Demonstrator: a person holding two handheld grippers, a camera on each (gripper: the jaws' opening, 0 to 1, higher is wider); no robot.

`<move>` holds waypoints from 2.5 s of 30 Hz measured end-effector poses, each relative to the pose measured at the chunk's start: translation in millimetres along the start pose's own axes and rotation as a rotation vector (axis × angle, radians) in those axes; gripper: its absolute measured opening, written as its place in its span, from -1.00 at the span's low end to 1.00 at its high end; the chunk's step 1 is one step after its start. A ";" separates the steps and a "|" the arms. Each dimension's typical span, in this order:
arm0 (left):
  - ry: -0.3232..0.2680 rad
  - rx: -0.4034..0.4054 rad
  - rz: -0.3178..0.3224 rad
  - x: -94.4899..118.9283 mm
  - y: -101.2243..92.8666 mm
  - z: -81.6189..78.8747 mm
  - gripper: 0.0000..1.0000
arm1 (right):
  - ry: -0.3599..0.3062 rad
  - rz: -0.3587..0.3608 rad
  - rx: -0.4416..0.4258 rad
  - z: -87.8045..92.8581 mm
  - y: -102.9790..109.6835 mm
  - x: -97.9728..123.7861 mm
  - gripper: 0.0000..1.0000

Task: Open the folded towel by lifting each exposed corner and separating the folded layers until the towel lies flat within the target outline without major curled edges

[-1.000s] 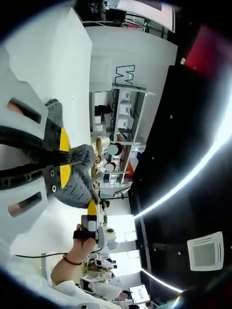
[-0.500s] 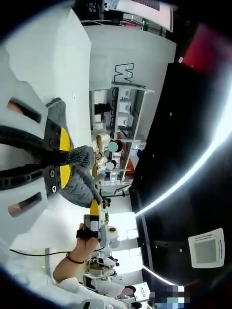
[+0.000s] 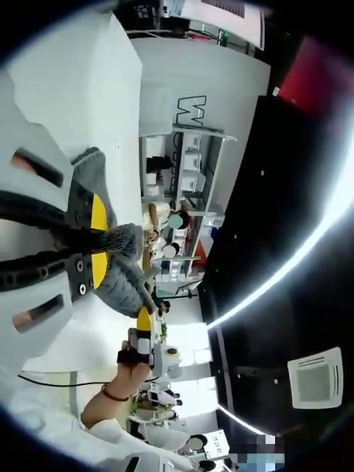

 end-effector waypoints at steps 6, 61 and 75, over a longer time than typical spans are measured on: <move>0.014 0.006 0.008 4.8 -4.1 3.5 -0.87 | 0.019 -0.007 0.005 4.7 1.4 3.4 -1.00; 0.102 -0.081 0.088 29.7 -23.8 6.2 -0.88 | 0.232 -0.184 0.193 24.7 24.6 29.5 -0.98; 0.223 -0.152 0.285 44.9 -35.4 13.0 -0.88 | 0.314 -0.282 0.209 31.0 22.3 42.2 -0.99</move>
Point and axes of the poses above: the point that each gripper's makers call its tool centre point, and the gripper's own axes: x roughly backward along the fingers, y roughly to its left, z roughly out of its underside, the point moved 7 cm from there along x, roughly backward along the fingers, and after that the axes turned 8 degrees about -x, right-handed, at the moved point
